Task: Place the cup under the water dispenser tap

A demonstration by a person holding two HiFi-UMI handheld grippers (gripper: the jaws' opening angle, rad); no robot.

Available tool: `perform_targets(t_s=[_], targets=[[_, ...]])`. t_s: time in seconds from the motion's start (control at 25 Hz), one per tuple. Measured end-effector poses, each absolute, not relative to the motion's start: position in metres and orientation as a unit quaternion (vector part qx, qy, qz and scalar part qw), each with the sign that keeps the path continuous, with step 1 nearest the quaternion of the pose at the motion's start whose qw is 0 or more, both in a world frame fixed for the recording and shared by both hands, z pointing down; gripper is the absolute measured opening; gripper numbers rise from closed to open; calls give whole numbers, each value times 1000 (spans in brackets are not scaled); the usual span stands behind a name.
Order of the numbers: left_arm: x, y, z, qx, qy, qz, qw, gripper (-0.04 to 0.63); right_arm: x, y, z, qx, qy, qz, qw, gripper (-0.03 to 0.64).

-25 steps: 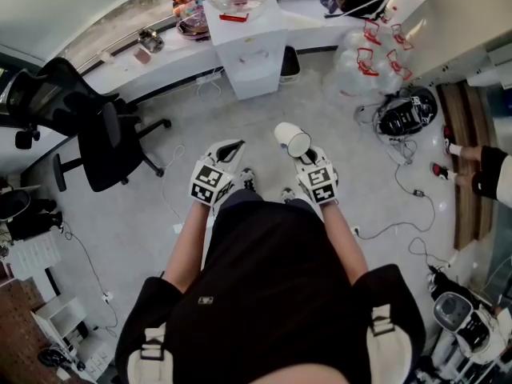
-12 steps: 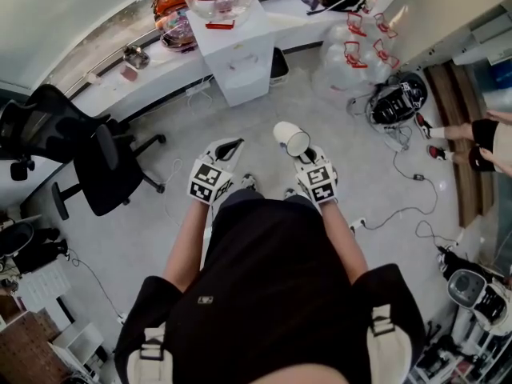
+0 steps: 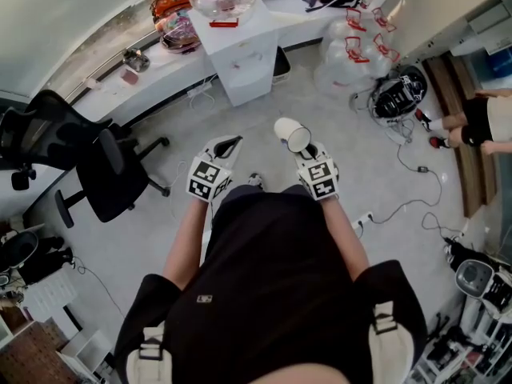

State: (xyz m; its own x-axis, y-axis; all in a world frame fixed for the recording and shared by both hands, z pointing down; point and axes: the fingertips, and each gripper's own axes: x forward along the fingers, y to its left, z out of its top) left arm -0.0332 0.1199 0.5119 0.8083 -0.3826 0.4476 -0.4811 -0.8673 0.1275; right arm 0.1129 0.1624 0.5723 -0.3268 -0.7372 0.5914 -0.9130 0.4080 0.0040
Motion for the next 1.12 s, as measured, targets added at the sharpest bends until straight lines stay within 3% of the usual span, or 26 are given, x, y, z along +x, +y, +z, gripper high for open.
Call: perform_targets(t_s=[1.12], targets=[[-82, 94, 521, 938, -251, 196, 136, 0, 60, 133, 581, 478, -813, 157, 293, 35]])
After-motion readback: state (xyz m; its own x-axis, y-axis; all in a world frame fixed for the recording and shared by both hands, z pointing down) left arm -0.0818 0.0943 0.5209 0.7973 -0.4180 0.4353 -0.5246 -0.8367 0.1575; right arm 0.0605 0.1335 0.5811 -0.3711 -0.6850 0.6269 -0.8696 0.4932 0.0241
